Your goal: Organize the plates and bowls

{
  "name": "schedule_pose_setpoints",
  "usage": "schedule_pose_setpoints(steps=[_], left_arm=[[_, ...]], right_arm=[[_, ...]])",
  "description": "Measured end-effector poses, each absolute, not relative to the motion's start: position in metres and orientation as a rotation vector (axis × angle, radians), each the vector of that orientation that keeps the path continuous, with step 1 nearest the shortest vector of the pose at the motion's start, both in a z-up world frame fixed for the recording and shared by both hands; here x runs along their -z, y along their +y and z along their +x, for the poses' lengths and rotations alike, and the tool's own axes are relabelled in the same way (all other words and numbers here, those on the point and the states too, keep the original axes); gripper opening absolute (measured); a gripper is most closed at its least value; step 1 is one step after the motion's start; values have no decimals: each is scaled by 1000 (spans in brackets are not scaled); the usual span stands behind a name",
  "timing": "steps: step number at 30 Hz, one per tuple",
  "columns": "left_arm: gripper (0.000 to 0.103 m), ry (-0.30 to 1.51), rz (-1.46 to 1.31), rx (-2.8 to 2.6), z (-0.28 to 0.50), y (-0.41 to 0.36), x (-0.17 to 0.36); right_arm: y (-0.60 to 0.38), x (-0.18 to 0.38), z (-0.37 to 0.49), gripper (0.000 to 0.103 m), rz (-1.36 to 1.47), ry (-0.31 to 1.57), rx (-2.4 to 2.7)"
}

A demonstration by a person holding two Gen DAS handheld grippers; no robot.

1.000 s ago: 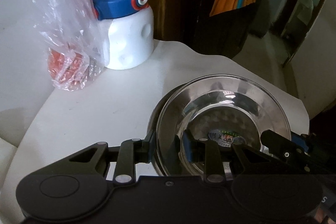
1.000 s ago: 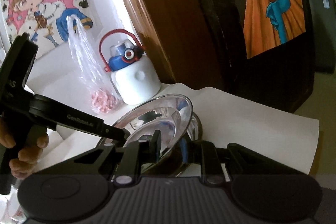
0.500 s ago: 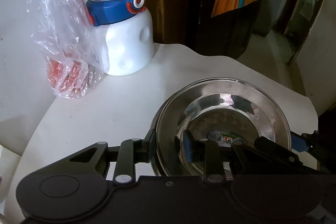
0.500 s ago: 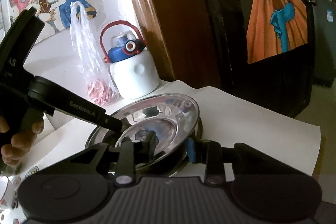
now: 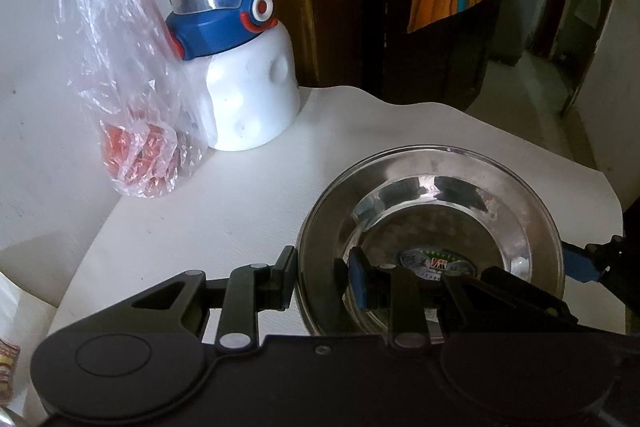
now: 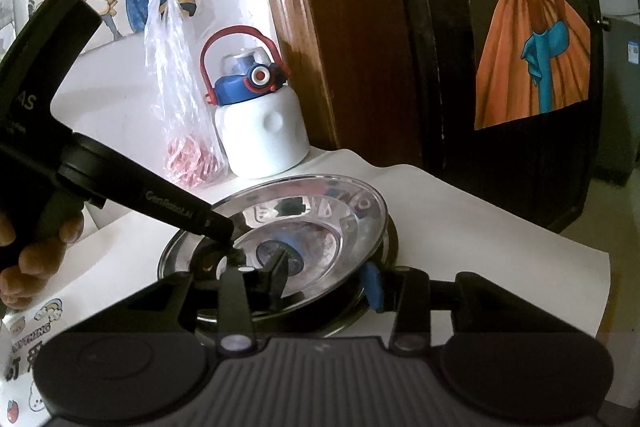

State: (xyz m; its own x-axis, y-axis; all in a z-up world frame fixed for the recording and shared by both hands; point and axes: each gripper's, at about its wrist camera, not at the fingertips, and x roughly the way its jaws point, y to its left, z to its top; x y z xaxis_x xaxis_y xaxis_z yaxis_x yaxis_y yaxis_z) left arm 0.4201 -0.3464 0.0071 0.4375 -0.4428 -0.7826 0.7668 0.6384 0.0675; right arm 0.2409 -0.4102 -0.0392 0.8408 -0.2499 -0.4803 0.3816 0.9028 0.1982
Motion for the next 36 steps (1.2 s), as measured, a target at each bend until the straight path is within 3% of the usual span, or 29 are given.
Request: schedule_pose_setpoints(steps=[11, 13, 16, 25, 27, 36], left_arm=[[31, 780, 471, 789, 409, -350, -6], [33, 780, 466, 787, 408, -348, -7], [40, 777, 451, 777, 407, -342, -10], [62, 757, 380, 755, 399, -318, -29], [72, 747, 369, 755, 395, -312, -33], [91, 693, 306, 730, 369, -270, -64]], right_arm=[[-403, 38, 243, 60, 240, 465, 349], [-401, 38, 244, 68, 230, 465, 340], [-397, 39, 246, 87, 207, 481, 349], [-392, 41, 234, 100, 217, 493, 359], [-391, 38, 228, 101, 227, 477, 359], [-374, 8, 199, 102, 248, 390, 352]])
